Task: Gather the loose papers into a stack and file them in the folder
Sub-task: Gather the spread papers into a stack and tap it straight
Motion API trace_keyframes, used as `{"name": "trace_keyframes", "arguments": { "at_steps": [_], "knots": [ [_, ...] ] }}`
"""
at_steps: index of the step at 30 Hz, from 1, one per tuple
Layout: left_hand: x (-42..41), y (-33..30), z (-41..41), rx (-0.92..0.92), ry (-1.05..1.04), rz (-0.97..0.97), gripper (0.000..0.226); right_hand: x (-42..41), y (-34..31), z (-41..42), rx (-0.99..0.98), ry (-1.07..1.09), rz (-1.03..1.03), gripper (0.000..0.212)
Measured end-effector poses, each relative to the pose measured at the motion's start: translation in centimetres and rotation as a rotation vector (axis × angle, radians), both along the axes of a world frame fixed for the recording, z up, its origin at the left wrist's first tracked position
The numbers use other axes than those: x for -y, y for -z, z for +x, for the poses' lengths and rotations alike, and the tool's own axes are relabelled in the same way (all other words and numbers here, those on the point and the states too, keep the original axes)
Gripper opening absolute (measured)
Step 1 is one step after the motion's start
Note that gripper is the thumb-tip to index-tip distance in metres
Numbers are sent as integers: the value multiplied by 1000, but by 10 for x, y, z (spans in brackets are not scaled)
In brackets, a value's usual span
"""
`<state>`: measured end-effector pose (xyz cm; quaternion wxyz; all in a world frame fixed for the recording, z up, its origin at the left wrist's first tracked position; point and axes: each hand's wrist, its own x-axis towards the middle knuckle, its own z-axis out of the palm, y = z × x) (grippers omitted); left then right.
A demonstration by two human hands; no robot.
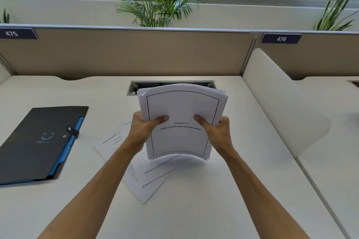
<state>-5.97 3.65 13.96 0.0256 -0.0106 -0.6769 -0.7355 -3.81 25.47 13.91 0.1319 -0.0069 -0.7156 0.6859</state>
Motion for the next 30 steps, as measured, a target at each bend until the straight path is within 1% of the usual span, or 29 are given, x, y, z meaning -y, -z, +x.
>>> {"name": "trace_keyframes", "arguments": {
  "at_steps": [4, 7, 9, 12, 14, 17, 19, 21, 23, 25, 30],
  "knots": [
    [-6, 9, 3, 15, -1, 19, 26, 3, 12, 0, 24, 21, -40, 11],
    [-6, 26, 6, 43, 5, -18, 20, 5, 25, 0, 60, 19, -39, 7],
    [-7, 34, 8, 54, 1, -39, 13, 5, 33, -1, 82, 14, -20, 8],
    [-8, 35, 6, 84, -57, -16, 8, 5, 48, -3, 107, 15, 35, 12],
    [-6, 34, 1, 122, -109, 10, 11, 5, 57, -4, 116, 33, 63, 17],
    [-4, 32, -7, 208, -162, 66, 30, 4, 65, -6, 82, 45, 103, 31],
    [-2, 29, -10, 269, -197, 133, 26, 4, 67, -7, 81, 30, 143, 34],
    [0, 27, -12, 325, -216, 174, 16, 4, 66, -9, 95, 25, 169, 22],
    [3, 30, -14, 373, -235, 188, 17, 5, 64, -11, 105, 33, 177, 11],
    [7, 35, -14, 405, -250, 194, 25, 5, 63, -12, 125, 41, 171, 9],
    [14, 44, -8, 452, -262, 125, 15, 2, 73, -13, 200, 21, 183, 11]
  ]
}}
